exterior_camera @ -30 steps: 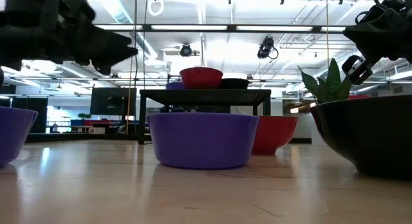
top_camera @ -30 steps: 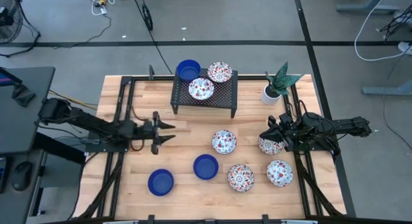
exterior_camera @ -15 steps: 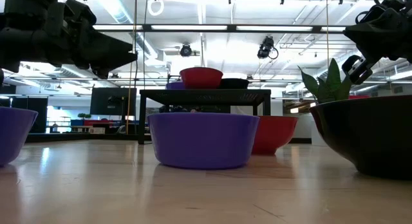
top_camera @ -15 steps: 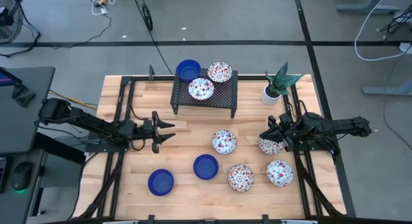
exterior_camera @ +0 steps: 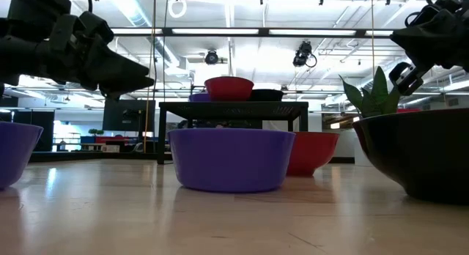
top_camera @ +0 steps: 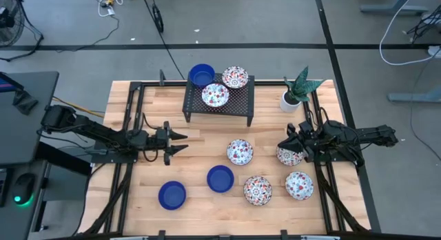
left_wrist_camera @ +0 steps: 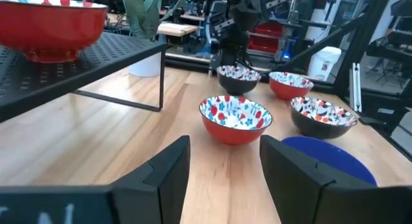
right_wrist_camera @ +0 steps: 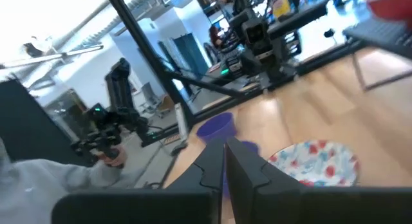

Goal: Pick & Place Mini bowls
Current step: Stack the right blue bowl on top of the other blue bowl on the shelf

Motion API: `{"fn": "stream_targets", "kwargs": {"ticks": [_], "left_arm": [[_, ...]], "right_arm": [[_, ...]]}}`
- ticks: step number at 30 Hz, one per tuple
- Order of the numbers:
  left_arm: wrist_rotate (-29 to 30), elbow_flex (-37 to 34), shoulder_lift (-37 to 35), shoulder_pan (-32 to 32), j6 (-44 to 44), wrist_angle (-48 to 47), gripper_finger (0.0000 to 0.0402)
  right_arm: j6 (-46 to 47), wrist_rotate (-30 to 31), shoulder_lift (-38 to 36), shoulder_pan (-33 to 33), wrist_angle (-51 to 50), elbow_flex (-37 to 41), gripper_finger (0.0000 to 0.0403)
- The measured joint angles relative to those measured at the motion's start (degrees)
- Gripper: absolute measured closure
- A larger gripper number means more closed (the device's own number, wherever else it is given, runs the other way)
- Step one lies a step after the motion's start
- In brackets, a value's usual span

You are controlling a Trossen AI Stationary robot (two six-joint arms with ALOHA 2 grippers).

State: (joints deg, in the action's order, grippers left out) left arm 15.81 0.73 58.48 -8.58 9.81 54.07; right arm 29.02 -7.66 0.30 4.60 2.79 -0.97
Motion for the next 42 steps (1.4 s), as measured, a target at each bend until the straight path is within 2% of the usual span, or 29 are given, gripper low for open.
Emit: {"fn": "stream_targets", "kwargs": {"ticks": [5, 10, 14, 18, 24, 27, 31, 38, 42], "left_arm": [[0.3, 0.0, 0.0, 0.1, -3.1, 0.4, 0.0209], [1.6, 0.0, 0.0, 0.1, -4.4, 3.0, 0.0209], [1.6, 0.0, 0.0, 0.1, -4.4, 3.1, 0.0209], [2.1, 0.0, 0.0, 0.1, -4.3, 3.6, 0.0209], [2.2, 0.0, 0.0, 0.1, -4.1, 4.7, 0.0209], [3.1, 0.0, 0.0, 0.1, -4.2, 5.0, 0.0209], [5.5, 0.0, 0.0, 0.1, -4.8, 5.9, 0.0209], [5.6, 0.0, 0.0, 0.1, -5.0, 6.9, 0.0209], [5.6, 0.0, 0.0, 0.1, -4.9, 6.9, 0.0209]], "right_arm": [[-2.9, 1.8, 0.0, 0.0, 1.8, 0.0, 0.0382], [-4.8, 13.5, 0.0, 0.1, 4.9, 0.0, 0.0382], [-2.8, 13.3, 3.4, 0.6, 10.4, -0.1, 0.0382], [-4.6, 12.5, 13.0, 3.9, 21.2, 0.0, 0.0382], [-13.4, 12.8, 34.2, 9.6, 43.6, 0.0, 0.0382], [-17.7, 12.8, 44.8, 11.2, 48.8, -1.9, 0.0382], [-20.9, 11.4, 58.4, 11.8, 43.8, -12.2, 0.0382], [-30.2, 2.2, 78.3, 11.8, 17.1, -35.3, 0.0378], [-34.9, -5.3, 86.5, 11.8, 5.8, -44.6, 0.0355]]}}
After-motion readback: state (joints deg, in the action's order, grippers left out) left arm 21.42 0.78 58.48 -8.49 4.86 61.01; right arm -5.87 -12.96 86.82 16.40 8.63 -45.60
